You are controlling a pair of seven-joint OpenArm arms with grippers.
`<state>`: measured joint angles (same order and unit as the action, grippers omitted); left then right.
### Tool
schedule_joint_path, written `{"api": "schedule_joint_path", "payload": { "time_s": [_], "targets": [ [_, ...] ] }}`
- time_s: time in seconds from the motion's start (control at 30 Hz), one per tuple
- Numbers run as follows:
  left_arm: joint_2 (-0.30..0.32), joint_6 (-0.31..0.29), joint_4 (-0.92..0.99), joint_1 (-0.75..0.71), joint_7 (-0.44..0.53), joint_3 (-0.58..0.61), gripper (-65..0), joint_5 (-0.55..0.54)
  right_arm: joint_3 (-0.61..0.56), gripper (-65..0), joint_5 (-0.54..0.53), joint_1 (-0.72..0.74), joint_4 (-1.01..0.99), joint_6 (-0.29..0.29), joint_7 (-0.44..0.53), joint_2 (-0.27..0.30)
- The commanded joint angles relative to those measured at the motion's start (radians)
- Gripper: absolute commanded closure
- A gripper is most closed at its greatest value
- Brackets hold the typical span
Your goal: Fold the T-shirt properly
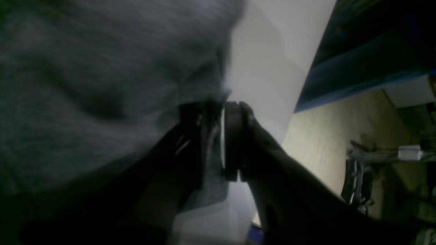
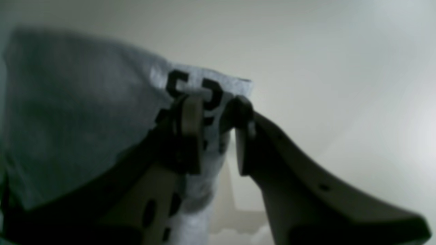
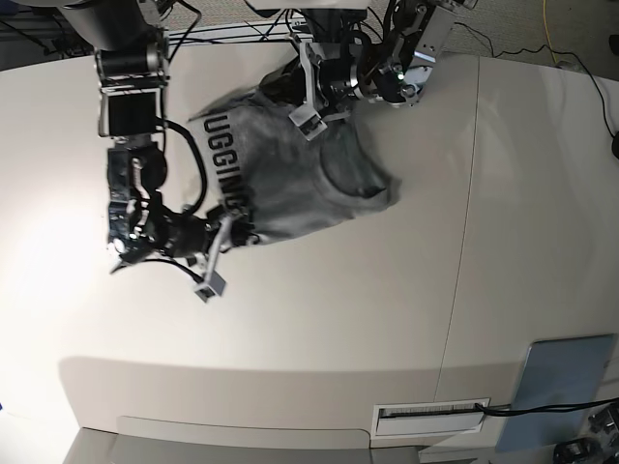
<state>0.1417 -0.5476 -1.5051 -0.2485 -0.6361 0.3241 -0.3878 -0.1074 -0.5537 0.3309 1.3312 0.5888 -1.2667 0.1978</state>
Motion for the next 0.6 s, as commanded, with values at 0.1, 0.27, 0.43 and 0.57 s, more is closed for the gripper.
{"api": "schedule_joint_path", "payload": {
  "time_s": [0.1, 0.27, 0.43, 0.57],
  "targets": [
    [0.081, 0.148, 0.05, 0.02, -0.103, -0.13, -9.6, 0.234, 0.003, -15.4, -0.119, -0.039, 0.032, 0.022, -0.062, 0.075],
    [0.083, 0.148, 0.05, 0.071, -0.029, -0.275, -9.6, 0.225, 0.003, -15.4, -0.188, -0.169, 0.139, 0.021, -0.068, 0.138],
    [0.069, 0.148, 0.05, 0.152, 0.026, -0.287, -9.6, 0.185, 0.003, -15.4, -0.194, -0.317, 0.275, 0.021, -0.016, 0.117],
    [0.058, 0.19, 0.05, 0.212, 0.035, -0.288, -9.6, 0.185, 0.003, -15.4, -0.194, -0.401, 0.375, 0.021, -0.011, 0.091]
  ]
}}
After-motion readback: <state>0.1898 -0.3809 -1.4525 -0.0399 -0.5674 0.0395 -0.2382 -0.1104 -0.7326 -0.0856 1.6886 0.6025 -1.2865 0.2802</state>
